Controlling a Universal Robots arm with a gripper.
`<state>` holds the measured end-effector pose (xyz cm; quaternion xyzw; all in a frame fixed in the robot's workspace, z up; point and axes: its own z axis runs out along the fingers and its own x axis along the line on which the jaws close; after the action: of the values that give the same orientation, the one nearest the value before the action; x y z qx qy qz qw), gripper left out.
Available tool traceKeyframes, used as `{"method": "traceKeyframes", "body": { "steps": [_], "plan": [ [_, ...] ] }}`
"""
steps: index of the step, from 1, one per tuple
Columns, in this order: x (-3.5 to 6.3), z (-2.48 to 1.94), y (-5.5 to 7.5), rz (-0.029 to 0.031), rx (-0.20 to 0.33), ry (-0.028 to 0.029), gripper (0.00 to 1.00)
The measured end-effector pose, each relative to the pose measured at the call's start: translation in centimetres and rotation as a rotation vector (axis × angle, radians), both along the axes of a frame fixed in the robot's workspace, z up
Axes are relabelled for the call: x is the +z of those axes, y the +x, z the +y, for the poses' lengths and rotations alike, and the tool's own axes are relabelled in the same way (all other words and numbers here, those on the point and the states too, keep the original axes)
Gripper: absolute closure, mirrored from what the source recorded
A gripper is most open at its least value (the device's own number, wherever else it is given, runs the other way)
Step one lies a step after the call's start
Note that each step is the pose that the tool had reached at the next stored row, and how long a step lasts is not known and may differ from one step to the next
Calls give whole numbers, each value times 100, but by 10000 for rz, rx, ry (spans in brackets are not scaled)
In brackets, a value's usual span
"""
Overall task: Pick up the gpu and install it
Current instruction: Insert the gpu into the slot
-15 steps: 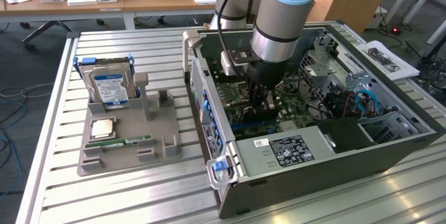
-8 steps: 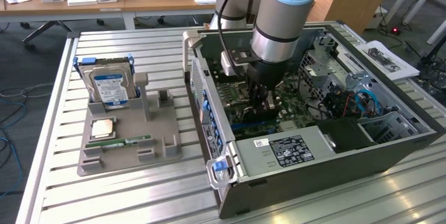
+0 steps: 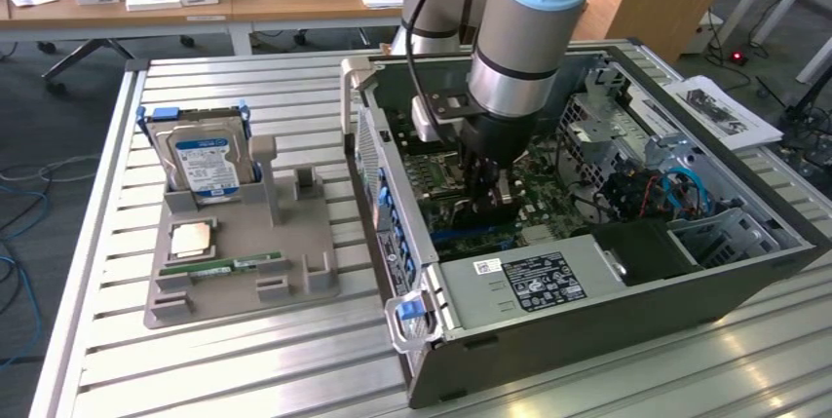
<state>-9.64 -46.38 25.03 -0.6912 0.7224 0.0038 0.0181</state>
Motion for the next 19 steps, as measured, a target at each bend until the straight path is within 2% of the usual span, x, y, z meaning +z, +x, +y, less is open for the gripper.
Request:
{"method": "traceKeyframes", "body": {
  "steps": [19],
  "plan": [
    [-20,0,0,1,0,-2,74]
  ]
}}
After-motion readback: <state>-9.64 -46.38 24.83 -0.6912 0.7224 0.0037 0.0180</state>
